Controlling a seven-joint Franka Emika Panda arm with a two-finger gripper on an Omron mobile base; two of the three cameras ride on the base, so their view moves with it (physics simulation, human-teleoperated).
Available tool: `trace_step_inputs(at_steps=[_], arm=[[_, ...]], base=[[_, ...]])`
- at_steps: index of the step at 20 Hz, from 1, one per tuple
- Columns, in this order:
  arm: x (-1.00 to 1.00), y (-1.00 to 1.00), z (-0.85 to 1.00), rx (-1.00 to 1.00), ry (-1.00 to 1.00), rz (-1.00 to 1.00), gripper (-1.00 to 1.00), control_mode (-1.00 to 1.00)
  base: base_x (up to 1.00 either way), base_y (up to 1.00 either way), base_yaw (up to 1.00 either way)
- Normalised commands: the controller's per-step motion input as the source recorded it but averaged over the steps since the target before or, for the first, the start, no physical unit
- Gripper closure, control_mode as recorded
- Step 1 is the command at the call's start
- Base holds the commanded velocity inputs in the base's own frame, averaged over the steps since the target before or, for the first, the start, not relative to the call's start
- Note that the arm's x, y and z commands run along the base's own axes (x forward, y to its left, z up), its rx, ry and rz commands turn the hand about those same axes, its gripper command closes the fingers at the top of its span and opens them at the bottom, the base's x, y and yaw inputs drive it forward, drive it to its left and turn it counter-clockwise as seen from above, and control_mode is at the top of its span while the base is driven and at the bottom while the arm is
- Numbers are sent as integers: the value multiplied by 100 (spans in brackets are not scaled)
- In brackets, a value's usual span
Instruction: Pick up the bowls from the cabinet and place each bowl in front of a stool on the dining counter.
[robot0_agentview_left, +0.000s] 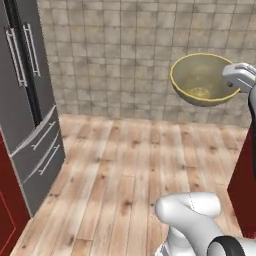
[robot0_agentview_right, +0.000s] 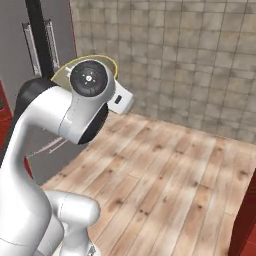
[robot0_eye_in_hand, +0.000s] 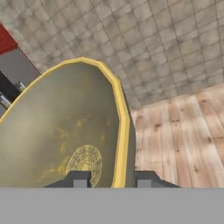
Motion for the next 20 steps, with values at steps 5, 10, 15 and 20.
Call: trace_step_inputs(at_steps=[5,10,15,20], arm=[[0,0,0,0,0,0,100,100],[0,0,0,0,0,0,100,100],[0,0,0,0,0,0,100,100],[0,0,0,0,0,0,100,100]], base=[[100,-23,-56],[100,6,-47],[100,45,-52],[100,85,-65]])
